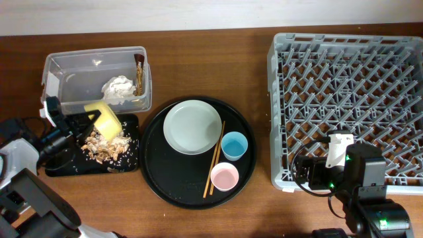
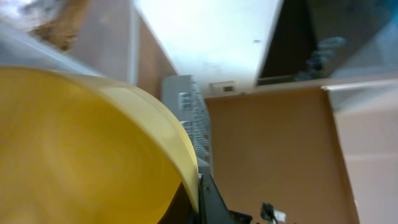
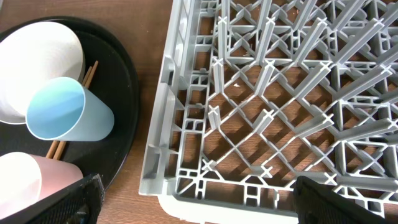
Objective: Sort waste into correct bins and load items into the dishwasher rack
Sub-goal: 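Tip the yellow bowl over the black tray to dump rice and shells, then set the empty yellow bowl back on the round tray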
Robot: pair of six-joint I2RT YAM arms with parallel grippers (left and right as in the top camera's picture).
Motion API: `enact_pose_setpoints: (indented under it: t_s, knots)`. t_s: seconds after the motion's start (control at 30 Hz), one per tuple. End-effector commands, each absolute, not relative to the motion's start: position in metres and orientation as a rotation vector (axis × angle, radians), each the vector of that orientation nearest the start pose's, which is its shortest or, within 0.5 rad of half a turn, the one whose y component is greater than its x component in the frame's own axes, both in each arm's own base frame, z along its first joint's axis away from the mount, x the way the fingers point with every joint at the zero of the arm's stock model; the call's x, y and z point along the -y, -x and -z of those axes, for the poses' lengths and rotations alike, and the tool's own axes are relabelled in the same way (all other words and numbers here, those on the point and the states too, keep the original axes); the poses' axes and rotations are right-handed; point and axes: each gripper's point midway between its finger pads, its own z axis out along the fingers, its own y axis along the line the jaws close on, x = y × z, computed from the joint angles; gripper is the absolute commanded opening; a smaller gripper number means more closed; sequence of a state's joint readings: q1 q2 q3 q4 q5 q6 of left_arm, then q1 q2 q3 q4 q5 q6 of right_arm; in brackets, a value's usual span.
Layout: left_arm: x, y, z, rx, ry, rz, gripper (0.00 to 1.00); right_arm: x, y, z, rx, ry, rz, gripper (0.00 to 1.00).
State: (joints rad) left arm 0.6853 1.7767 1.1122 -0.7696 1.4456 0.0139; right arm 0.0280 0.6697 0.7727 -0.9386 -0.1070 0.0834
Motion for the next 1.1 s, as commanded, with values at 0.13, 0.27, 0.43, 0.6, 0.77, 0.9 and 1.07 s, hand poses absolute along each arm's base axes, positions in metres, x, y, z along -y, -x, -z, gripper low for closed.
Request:
enact_pose_setpoints:
  t_s: [0.13, 0.27, 0.43, 0.6, 0.77, 0.9, 1.07]
  knots:
    - [-0.073, -0.355, -0.172, -1.962, 0.600, 1.615, 0.00, -0.026, -0.216, -0.188, -2.390, -0.020, -0.194, 0.98]
    - [-0.033, -0.353, -0.184, -2.040, 0.401, 1.578, 0.00, -0.026, -0.216, -0.188, -2.390, -0.020, -0.194, 0.98]
    - [0.042, -0.334, -0.156, -2.512, 0.116, 1.164, 0.00, -0.026, -0.216, -0.188, -2.389, -0.020, -0.194, 0.98]
    - [0.093, -0.293, -0.097, -2.947, -0.123, 0.598, 0.00, -0.026, -0.216, -0.188, -2.389, -0.020, -0.194, 0.98]
    - [0.136, -0.255, -0.063, -3.037, -0.348, 0.380, 0.00, -0.026, -0.216, -0.188, -2.390, -0.020, -0.194, 0.99]
    - [0.151, -0.244, -0.051, -3.029, -0.412, 0.377, 0.01, -0.026, -0.216, -0.188, -2.390, -0.020, -0.194, 0.98]
    - [0.159, -0.258, -0.069, -2.972, -0.417, 0.405, 0.38, -0.026, -0.216, -0.188, -2.390, -0.020, -0.194, 0.98]
